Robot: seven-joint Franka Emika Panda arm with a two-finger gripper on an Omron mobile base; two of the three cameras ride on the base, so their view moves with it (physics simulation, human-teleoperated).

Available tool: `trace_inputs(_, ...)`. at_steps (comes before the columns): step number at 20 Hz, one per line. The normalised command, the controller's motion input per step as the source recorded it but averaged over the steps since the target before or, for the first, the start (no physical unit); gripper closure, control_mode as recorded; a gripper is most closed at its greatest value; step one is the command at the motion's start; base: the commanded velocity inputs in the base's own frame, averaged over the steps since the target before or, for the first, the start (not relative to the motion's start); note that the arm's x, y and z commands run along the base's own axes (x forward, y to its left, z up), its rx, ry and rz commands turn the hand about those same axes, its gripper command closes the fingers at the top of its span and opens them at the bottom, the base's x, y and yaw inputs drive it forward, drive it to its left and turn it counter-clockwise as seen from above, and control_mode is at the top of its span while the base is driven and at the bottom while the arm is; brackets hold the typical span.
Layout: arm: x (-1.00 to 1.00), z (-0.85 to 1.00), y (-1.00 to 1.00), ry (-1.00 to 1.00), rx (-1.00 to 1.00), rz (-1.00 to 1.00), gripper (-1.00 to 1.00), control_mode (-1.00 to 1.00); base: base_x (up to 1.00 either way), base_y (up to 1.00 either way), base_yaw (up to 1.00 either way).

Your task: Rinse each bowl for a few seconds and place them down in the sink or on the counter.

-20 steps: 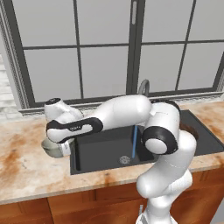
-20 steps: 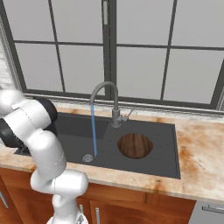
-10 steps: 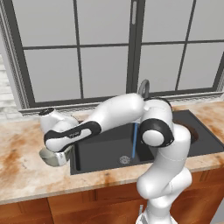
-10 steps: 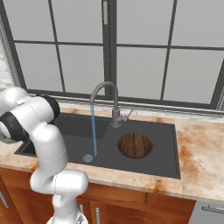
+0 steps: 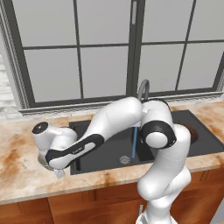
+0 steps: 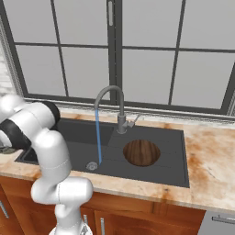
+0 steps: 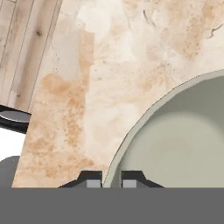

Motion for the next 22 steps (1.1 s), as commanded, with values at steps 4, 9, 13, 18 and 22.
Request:
trace_inputs(4,-0.15,0.06,-0.05,-0.13,0.0,0.01,-1.0,-1.0,0.0,0.0,0.0)
trace_inputs(9,-0.03,0.24,-0.08,-0.13,0.0,0.01,-1.0,-1.0,0.0,0.0,0.0)
trace_inputs(13,-0.06,0.57,0.0,-0.08,0.0,0.01,-1.0,-1.0,0.0,0.0,0.0)
trace_inputs(18,-0.29,0.91,-0.02,-0.03,0.01,0.0,-1.0,-1.0,0.0,0.0,0.0)
trace_inputs(22,-0.56,0.98,-0.45,-0.03,0.06,0.0,-1.0,-1.0,0.0,0.0,0.0)
